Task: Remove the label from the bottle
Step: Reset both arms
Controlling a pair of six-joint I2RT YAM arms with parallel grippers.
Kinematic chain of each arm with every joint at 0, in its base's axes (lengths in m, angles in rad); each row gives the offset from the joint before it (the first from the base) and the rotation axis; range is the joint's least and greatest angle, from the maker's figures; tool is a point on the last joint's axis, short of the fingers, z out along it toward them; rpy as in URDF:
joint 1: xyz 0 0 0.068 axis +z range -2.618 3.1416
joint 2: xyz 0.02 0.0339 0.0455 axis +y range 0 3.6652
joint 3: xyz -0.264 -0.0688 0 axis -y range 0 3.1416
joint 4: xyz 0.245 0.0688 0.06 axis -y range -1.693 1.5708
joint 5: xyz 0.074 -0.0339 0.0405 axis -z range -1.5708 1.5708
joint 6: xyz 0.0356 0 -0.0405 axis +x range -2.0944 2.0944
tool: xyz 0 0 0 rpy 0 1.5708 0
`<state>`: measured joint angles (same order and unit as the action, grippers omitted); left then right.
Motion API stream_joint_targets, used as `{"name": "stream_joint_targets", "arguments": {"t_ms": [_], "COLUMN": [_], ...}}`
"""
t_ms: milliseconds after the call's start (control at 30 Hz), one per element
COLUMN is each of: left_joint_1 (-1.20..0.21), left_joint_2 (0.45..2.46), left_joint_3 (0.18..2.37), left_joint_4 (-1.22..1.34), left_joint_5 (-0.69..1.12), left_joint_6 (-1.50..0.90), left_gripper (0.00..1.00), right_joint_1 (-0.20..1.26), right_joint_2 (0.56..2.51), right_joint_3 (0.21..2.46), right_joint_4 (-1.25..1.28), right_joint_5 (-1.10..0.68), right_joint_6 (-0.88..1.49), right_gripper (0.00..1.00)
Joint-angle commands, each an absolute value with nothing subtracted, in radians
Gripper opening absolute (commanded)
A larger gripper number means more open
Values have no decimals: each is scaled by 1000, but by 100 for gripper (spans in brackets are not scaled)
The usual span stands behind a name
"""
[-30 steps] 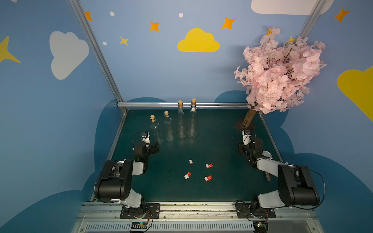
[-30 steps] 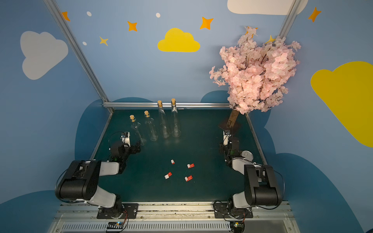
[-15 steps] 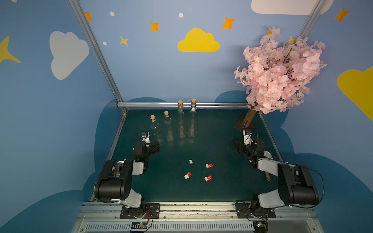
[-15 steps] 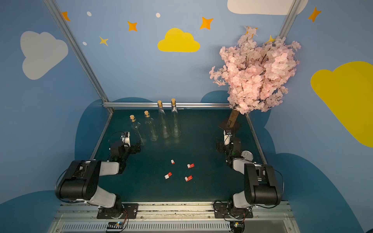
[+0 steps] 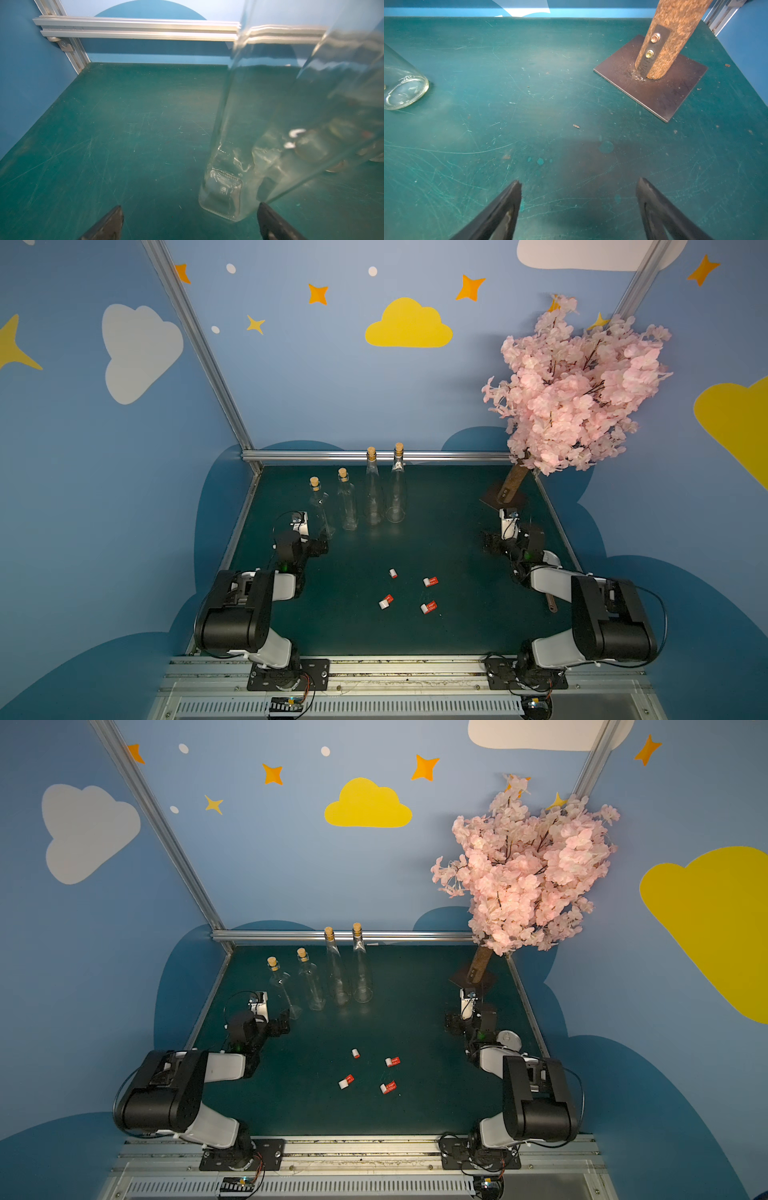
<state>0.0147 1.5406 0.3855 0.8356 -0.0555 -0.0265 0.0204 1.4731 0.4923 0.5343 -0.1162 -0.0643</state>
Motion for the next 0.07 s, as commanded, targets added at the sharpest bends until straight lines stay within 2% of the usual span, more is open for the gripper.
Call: {"name": "stream_joint_targets", "arguments": {"t_ms": [0,33], "left_joint_1": [14,13], "left_joint_2": [1540,1542], "left_joint_3": [395,396], "left_joint_4": [830,831], "left_joint_5": [-57,-57], "left_joint_6": [-21,-21], "left_gripper": [100,100], "right_joint_1": [17,17], "right_joint_2": [1479,1476], "right_joint_3": [502,494], "right_joint_4": [541,552], "right_joint_5": [-126,-126], "right_joint_6": [-63,-62], "right_gripper": [88,88]}}
